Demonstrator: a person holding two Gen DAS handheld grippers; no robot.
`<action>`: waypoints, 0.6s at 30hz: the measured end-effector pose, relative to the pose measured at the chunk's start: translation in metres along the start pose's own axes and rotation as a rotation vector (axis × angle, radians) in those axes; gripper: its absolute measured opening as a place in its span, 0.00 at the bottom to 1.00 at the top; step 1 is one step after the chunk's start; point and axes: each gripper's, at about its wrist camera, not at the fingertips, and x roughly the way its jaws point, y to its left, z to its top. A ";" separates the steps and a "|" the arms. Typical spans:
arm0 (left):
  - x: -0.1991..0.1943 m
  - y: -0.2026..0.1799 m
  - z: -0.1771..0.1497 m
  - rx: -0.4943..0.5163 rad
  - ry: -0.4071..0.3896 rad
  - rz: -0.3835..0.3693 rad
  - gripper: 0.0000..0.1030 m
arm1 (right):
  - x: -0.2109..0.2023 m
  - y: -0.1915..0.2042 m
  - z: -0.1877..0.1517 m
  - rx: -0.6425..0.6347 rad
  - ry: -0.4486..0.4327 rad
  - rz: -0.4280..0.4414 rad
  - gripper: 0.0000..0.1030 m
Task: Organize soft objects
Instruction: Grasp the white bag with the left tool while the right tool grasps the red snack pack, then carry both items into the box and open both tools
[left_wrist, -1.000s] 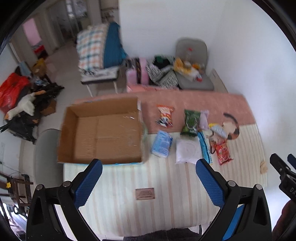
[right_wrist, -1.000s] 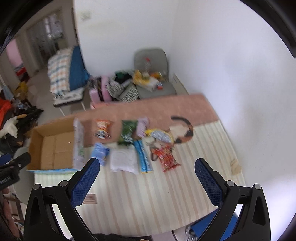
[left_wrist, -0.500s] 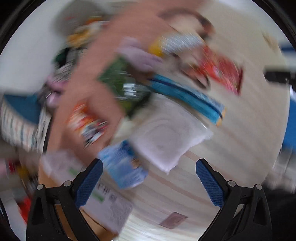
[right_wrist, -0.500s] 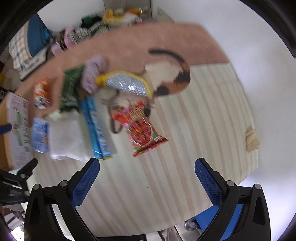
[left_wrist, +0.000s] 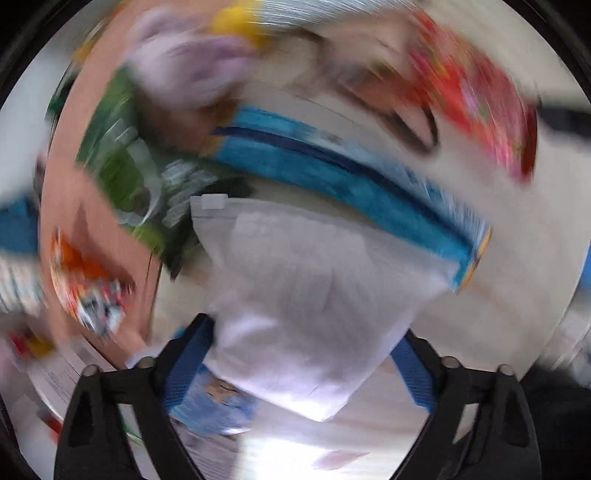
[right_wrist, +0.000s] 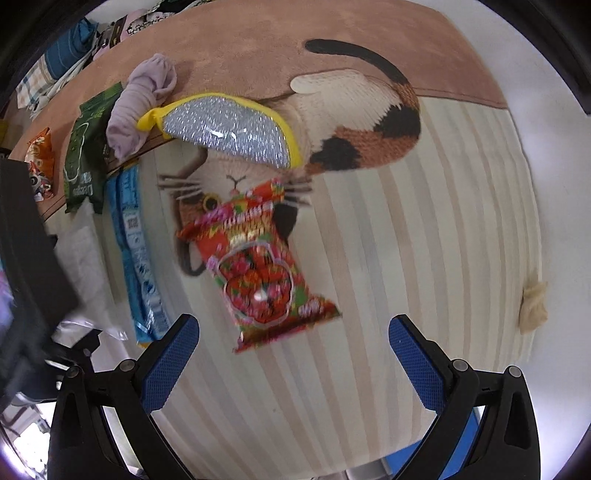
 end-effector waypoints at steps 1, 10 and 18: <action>-0.003 0.009 -0.002 -0.063 -0.004 -0.030 0.80 | 0.003 0.001 0.005 -0.008 0.002 0.000 1.00; 0.002 0.087 -0.040 -0.638 0.022 -0.338 0.80 | 0.063 0.003 0.036 0.026 0.160 0.166 0.69; 0.015 0.073 -0.001 -0.615 0.028 -0.287 0.83 | 0.072 0.010 0.030 0.076 0.176 0.162 0.68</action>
